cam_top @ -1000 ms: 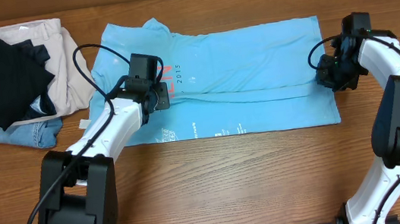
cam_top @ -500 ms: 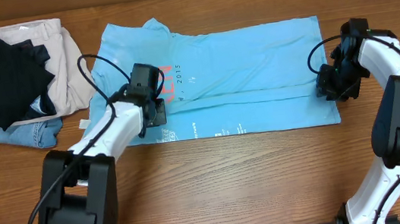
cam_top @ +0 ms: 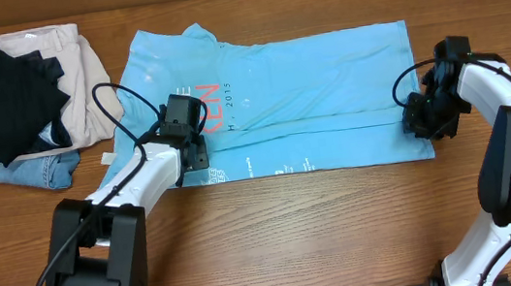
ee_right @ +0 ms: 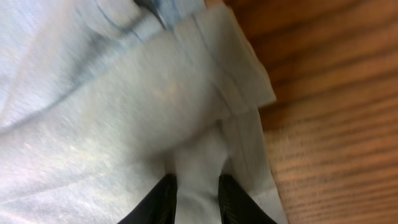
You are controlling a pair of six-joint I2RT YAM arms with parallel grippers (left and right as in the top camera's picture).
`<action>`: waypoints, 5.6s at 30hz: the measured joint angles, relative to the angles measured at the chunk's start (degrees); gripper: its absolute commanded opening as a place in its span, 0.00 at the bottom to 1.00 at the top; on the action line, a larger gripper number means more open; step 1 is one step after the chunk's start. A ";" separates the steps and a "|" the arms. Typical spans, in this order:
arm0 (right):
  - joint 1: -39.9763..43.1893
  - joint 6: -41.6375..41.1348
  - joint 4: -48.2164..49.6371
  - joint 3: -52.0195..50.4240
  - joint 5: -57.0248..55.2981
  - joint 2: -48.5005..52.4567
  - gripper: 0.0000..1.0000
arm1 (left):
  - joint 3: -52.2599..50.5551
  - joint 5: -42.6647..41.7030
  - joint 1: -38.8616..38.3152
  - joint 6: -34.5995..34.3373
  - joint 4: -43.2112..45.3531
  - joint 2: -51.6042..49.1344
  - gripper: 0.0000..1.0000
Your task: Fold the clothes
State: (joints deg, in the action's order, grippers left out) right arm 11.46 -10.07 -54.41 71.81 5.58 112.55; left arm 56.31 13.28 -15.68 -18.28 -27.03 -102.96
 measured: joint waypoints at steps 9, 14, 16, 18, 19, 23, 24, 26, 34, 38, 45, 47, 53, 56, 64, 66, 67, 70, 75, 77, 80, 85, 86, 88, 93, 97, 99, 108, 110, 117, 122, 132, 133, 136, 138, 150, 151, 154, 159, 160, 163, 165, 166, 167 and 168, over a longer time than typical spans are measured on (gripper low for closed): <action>-0.28 -3.28 -2.56 -2.05 -1.66 -1.14 0.22 | 0.66 -1.88 0.00 -3.34 -11.08 0.96 0.57; -0.28 -7.39 -7.32 -2.89 -5.09 -1.18 0.21 | 0.68 -2.34 0.00 -5.22 -15.67 1.29 0.57; -0.13 -8.90 -8.83 -3.15 -5.68 -1.11 0.21 | 0.68 -2.40 0.00 -5.60 -16.90 1.33 0.57; 0.42 -10.08 -10.64 -3.45 -6.08 -0.98 0.21 | 0.68 -2.56 0.00 -5.70 -18.18 1.36 0.57; 0.81 -10.47 -11.23 -3.61 -6.10 -0.94 0.21 | 0.68 -2.67 0.00 -5.81 -18.84 1.38 0.57; 2.64 -11.43 -14.10 -4.39 -6.27 -0.63 0.21 | 0.68 -3.21 -0.09 -6.32 -21.49 1.40 0.57; 3.04 -11.82 -14.60 -4.63 -6.40 -0.63 0.21 | 0.68 -3.32 -0.09 -6.73 -22.01 1.44 0.57; 3.26 -12.17 -15.06 -4.90 -6.51 -0.63 0.21 | 0.52 -3.65 -0.09 -7.10 -22.56 1.60 0.57; 3.28 -12.72 -14.05 -7.41 -8.92 -4.35 0.23 | -1.90 -5.05 -0.11 -7.30 -22.36 5.01 0.59; 3.74 -12.92 -13.53 -7.61 -10.95 -11.61 0.29 | -1.49 -5.11 -0.09 -6.27 -22.43 10.58 0.74; 3.82 -12.11 -9.46 -5.35 -11.98 -25.70 0.34 | 8.92 -5.31 1.27 1.07 -20.39 17.68 0.87; 3.82 -11.13 -9.35 -5.31 -11.91 -27.08 0.34 | 13.14 -5.99 3.34 3.58 -20.26 17.14 0.87; 3.82 -8.68 -9.62 -5.31 -10.58 -27.39 0.34 | 28.24 -12.22 13.33 9.33 -20.55 8.52 0.85; 3.82 -8.17 -9.75 -5.31 -9.99 -27.39 0.34 | 34.73 -14.86 17.14 11.15 -20.87 1.40 0.84; 3.82 -7.89 -11.15 -5.31 -8.55 -27.39 0.35 | 46.34 -16.98 19.41 16.04 -20.09 -17.44 0.82; 3.82 -7.89 -11.17 -5.31 -8.48 -27.39 0.35 | 47.34 -17.40 19.43 17.40 -18.91 -21.05 0.82; 3.82 -7.87 -11.21 -5.31 -8.44 -27.39 0.35 | 47.45 -17.51 19.43 17.86 -18.45 -22.05 0.82; 3.82 -7.85 -11.21 -5.31 -8.37 -27.39 0.35 | 47.56 -17.81 19.43 18.95 -17.09 -25.53 0.81; 3.82 -7.89 -11.32 -5.31 -8.37 -27.39 0.35 | 47.89 -17.81 19.43 19.82 -17.62 -27.74 0.82; 3.82 -7.87 -11.30 -5.31 -8.35 -27.39 0.35 | 48.04 -17.81 19.43 19.98 -18.25 -28.57 0.81; 3.82 -7.87 -11.39 -5.31 -8.39 -27.39 0.35 | 48.09 -17.22 19.43 20.24 -20.00 -29.70 0.79; 3.82 -7.87 -11.65 -5.31 -8.37 -27.39 0.35 | 48.54 -12.83 19.47 19.67 -23.67 -29.83 0.78; 3.82 -7.87 -11.67 -5.31 -8.37 -27.39 0.35 | 48.63 -12.00 19.54 19.08 -24.52 -29.83 0.78; 3.82 -7.89 -11.67 -5.31 -8.35 -27.39 0.35 | 48.85 -10.93 19.63 18.14 -25.57 -29.83 0.78; 3.82 -7.89 -11.61 -5.31 -8.35 -27.39 0.35 | 48.96 -10.95 20.06 16.02 -26.60 -29.83 0.67; 3.82 -7.87 -11.21 -5.31 -8.37 -27.39 0.35 | 48.96 -13.22 20.35 15.30 -26.38 -29.83 0.68; 3.82 -7.87 -11.10 -5.31 -8.37 -27.39 0.35 | 48.96 -14.86 20.61 15.26 -25.99 -29.83 0.73; 3.82 -7.87 -11.06 -5.31 -8.37 -27.39 0.35 | 48.96 -17.25 20.70 15.13 -23.52 -29.83 0.55; 3.82 -7.85 -11.06 -5.31 -8.37 -27.39 0.35 | 48.96 -17.57 20.70 15.06 -23.52 -29.86 0.48; 3.82 -7.91 -10.49 -5.31 -8.35 -27.39 0.36 | 48.96 -17.81 20.70 14.75 -23.56 -29.99 0.07; 3.82 -6.16 -6.95 -5.31 -7.93 -27.39 0.35 | 48.96 -17.84 20.70 14.82 -23.87 -30.03 0.04; 3.80 3.15 5.42 -5.31 2.40 -22.51 0.42 | 49.24 -18.56 20.70 14.78 -27.78 -30.03 0.04; 3.69 3.96 6.64 -5.27 3.45 -20.96 0.46 | 49.24 -18.73 20.70 14.78 -27.98 -30.03 0.04; 2.75 5.84 11.52 -5.03 5.33 -15.41 0.51 | 49.29 -19.19 20.70 14.29 -28.52 -30.03 0.04; 1.55 6.67 16.33 -4.31 5.68 -11.69 0.57 | 49.31 -19.47 20.70 13.84 -28.96 -30.03 0.04; -1.33 7.06 41.31 -1.42 3.26 -3.28 0.72 | 49.35 -20.90 20.70 12.41 -30.29 -30.03 0.04; -1.33 6.97 42.21 -1.40 3.08 -2.21 0.74 | 49.35 -20.92 20.70 12.41 -30.29 -30.03 0.04; -1.33 7.04 43.74 -1.40 2.93 0.87 0.77 | 49.35 -21.05 20.70 12.39 -30.23 -30.03 0.04; -1.33 7.06 48.81 -1.40 2.86 5.95 0.77 | 49.35 -21.07 20.70 12.22 -30.25 -30.03 0.04; -1.33 7.08 49.86 -1.40 2.78 6.56 0.77 | 49.35 -21.07 20.70 12.22 -30.25 -30.03 0.04; -1.33 7.08 52.43 -1.40 2.71 7.43 0.77 | 49.35 -21.07 20.70 11.93 -30.25 -30.03 0.04; -1.33 7.06 53.64 -1.40 2.67 7.76 0.76 | 49.35 -21.09 20.70 11.72 -30.23 -30.03 0.04; -1.33 7.04 54.03 -1.40 2.67 7.91 0.75 | 49.35 -21.11 20.70 11.52 -30.23 -30.03 0.04; -1.33 7.06 54.36 -1.40 2.60 8.13 0.72 | 49.35 -21.14 20.70 11.32 -30.23 -30.03 0.04; -1.33 7.08 54.45 -1.40 2.54 8.28 0.70 | 49.35 -21.16 20.70 11.17 -30.23 -30.03 0.04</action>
State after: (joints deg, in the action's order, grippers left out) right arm 10.13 -2.98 0.03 70.41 8.12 120.84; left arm 105.67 -7.88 5.02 -7.11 -57.25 -132.99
